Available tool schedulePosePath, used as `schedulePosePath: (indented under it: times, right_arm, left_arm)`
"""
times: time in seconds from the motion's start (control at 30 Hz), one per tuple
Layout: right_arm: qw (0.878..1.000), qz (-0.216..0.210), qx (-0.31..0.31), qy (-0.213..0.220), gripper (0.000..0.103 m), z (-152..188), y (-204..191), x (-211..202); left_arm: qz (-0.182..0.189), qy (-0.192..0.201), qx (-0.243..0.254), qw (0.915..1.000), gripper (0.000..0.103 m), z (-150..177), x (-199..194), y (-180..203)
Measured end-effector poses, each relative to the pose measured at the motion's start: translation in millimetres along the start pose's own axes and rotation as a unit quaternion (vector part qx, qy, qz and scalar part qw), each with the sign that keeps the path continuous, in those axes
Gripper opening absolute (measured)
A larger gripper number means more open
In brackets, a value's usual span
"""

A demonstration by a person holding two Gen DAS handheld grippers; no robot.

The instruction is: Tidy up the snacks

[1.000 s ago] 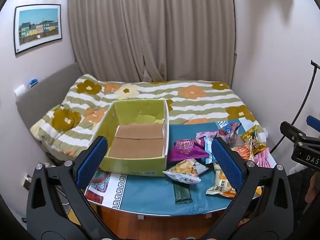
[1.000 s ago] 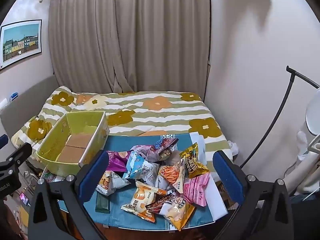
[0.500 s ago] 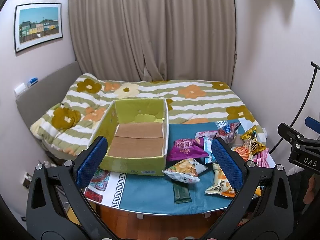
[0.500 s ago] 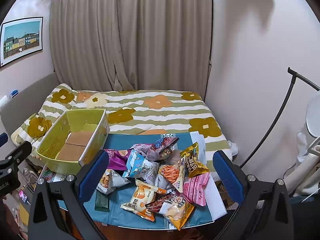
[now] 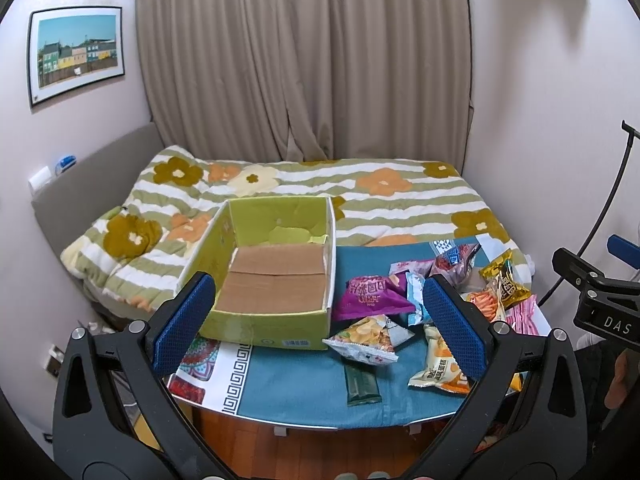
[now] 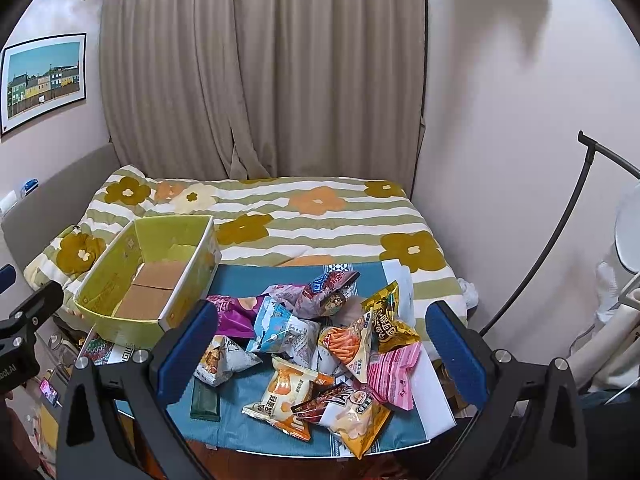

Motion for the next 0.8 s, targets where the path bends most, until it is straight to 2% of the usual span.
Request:
schedulePosePath:
  times: [0.8]
  right_arm:
    - [1.000, -0.004, 0.000, -0.003, 0.103, 2.5, -4.5, -2.5]
  left_arm:
    - [0.000, -0.001, 0.000, 1.0000, 0.103, 0.9, -0.4, 1.4]
Point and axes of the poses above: each gripper's, at about its wrist camera, not at the fingertips, and x roughly the way its jaws point, y to its right, z to its underside, the point moved 2 cm from there along x, roughly the way its jaws point, and after that the axes turned 10 degrees about y, right-handed, at the moved point
